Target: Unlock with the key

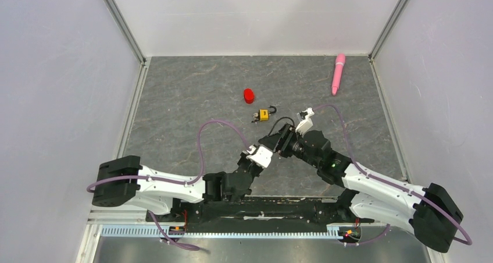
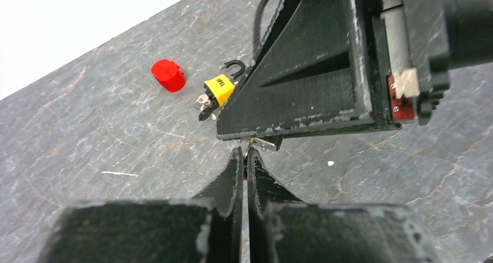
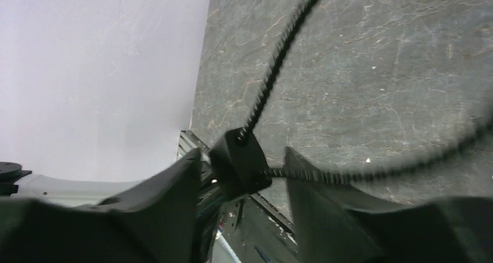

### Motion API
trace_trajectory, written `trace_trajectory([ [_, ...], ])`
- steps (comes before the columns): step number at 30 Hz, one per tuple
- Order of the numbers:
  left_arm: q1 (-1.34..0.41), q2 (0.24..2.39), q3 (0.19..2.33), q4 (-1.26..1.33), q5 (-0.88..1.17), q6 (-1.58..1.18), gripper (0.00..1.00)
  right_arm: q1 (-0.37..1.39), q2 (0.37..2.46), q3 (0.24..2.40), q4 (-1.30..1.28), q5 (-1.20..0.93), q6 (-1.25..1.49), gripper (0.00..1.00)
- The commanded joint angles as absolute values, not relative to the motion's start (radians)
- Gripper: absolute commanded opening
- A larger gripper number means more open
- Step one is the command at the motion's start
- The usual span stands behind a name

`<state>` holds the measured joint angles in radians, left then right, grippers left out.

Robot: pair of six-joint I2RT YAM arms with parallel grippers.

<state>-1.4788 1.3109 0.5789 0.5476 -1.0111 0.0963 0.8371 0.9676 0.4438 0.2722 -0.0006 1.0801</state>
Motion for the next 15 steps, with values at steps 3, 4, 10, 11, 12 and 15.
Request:
trace_trajectory([
  [3, -1.479, 1.228, 0.515, 0.705, -0.999, 0.014, 0.02, 0.829, 0.909, 0.482, 0.226, 0.076, 1.005, 0.73],
  [4, -1.471, 1.213, 0.501, 0.707, -0.987, -0.020, 0.02, 0.822, 0.899, 0.481, 0.221, 0.079, 1.000, 0.76],
  [10, -1.435, 1.142, 0.449, 0.701, -0.937, -0.103, 0.02, 0.797, 0.840, 0.459, 0.216, 0.091, 0.986, 0.79],
  [11, -1.434, 1.138, 0.445, 0.702, -0.933, -0.107, 0.02, 0.796, 0.835, 0.454, 0.215, 0.097, 0.987, 0.78],
  [12, -1.434, 1.135, 0.443, 0.701, -0.930, -0.111, 0.02, 0.793, 0.831, 0.448, 0.216, 0.104, 0.991, 0.76],
  [15, -1.434, 1.129, 0.439, 0.701, -0.921, -0.122, 0.02, 0.787, 0.832, 0.432, 0.215, 0.105, 1.015, 0.71],
])
